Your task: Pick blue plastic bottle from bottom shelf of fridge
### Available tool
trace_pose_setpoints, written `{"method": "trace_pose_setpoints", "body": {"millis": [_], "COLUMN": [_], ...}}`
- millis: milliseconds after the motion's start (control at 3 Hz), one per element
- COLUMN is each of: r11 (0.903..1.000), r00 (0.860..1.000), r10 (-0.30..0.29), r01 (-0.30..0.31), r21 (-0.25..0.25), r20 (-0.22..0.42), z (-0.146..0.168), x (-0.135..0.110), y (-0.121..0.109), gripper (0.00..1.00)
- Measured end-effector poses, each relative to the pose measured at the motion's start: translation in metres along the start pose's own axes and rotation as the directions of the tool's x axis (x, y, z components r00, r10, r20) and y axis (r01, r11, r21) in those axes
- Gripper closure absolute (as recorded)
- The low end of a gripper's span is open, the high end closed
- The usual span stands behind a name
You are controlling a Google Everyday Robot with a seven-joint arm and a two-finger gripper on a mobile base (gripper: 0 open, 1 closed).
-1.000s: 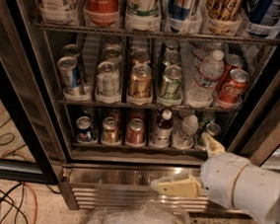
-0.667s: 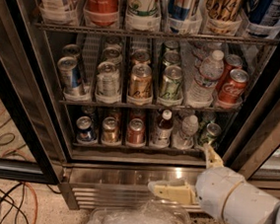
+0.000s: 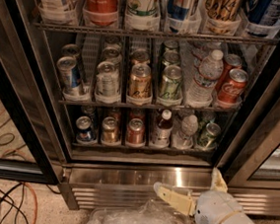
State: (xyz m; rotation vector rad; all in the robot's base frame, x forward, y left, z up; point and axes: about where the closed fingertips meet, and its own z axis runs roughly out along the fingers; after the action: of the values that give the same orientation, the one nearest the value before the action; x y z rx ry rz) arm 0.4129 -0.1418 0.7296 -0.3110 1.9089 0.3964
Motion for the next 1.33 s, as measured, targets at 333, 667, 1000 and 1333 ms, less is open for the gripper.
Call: {"method": "trace_pose_setpoints", "body": {"millis": [333,667,1000,1333], "r11": [0.9988,0.9988,0.9991,0.9962], "r00": [0.998,0.998,0.998,0.994], "r10": [0.047,0.047,0.040,-0.059], "r01": [-0.048,-0.047,-0.041,0.053], "r21": [0.011,0.009,0.013,0.070], "r20": [0.033,0.033,0.045,0.096], "z": [0.0054,0.0059,0.0063,0.0013], "x": [-0.0025,-0.0027,-0.0032,-0.0085], "y": [0.0021,0.0027,0.0026,-0.0022], "gripper": [0.00,0.00,0.00,0.00]}}
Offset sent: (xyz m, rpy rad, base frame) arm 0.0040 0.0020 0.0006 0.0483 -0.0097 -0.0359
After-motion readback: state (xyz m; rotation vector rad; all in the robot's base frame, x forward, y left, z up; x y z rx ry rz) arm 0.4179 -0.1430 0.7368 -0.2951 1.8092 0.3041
